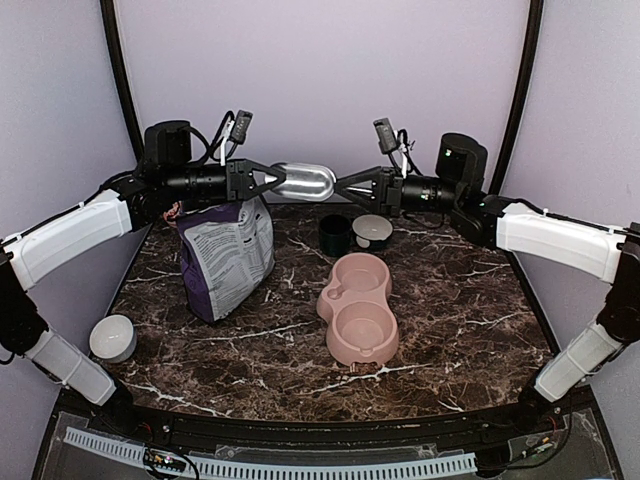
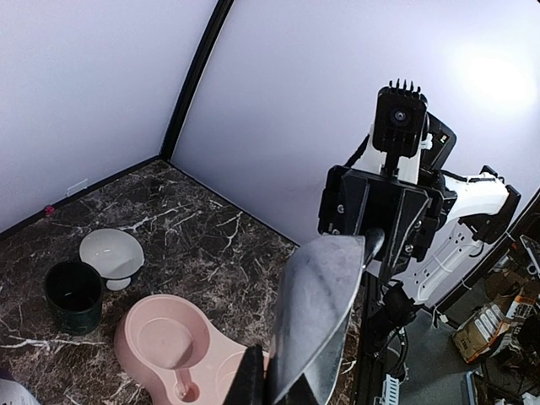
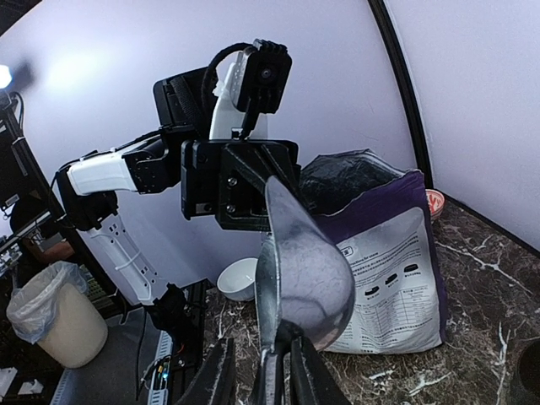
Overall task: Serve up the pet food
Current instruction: Pass from the left arm to the right
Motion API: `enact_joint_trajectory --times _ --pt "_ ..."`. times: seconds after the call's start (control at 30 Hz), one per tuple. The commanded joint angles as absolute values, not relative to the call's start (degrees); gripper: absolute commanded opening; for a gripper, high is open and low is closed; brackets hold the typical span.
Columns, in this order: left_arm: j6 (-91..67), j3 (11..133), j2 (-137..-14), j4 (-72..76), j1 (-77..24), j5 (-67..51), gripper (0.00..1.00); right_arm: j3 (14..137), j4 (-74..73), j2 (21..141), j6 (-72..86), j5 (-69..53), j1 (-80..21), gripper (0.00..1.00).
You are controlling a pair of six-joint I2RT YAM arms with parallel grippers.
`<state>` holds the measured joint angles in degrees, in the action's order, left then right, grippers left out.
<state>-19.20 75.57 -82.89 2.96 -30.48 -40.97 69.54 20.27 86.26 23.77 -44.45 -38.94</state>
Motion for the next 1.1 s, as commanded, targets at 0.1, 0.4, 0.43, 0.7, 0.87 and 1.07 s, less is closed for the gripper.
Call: enact_joint_trajectory --times 0.1,0.4,0.43,0.7,0.87,1.07 --pt "-19.0 74.7 -81.3 5.4 -30.6 -40.1 0.00 70.6 25.1 86.0 25.7 -46.6 -39.6 0.15" --pt "-18.9 74.5 -81.4 5.3 -30.6 -40.1 0.00 70.0 26.6 85.8 26.3 -48.2 -39.7 0.00" --pt "-18.8 74.5 -81.4 5.3 -30.6 -40.0 0.00 69.8 26.5 85.7 26.1 -48.1 -39.7 0.00" --pt "-14.5 77.3 -79.6 -2.6 -30.5 -35.8 0.20 66.4 24.0 83.8 24.5 -42.9 -39.9 0.00" --pt "-9.4 81.4 -78.0 -12.4 -30.6 -28.3 0.34 61.7 21.5 81.9 22.2 -37.5 -39.9 0.00" --pt "-4.9 87.5 -75.6 -24.9 -30.6 -14.2 0.41 60.3 18.7 81.4 19.9 -33.6 -38.7 0.00"
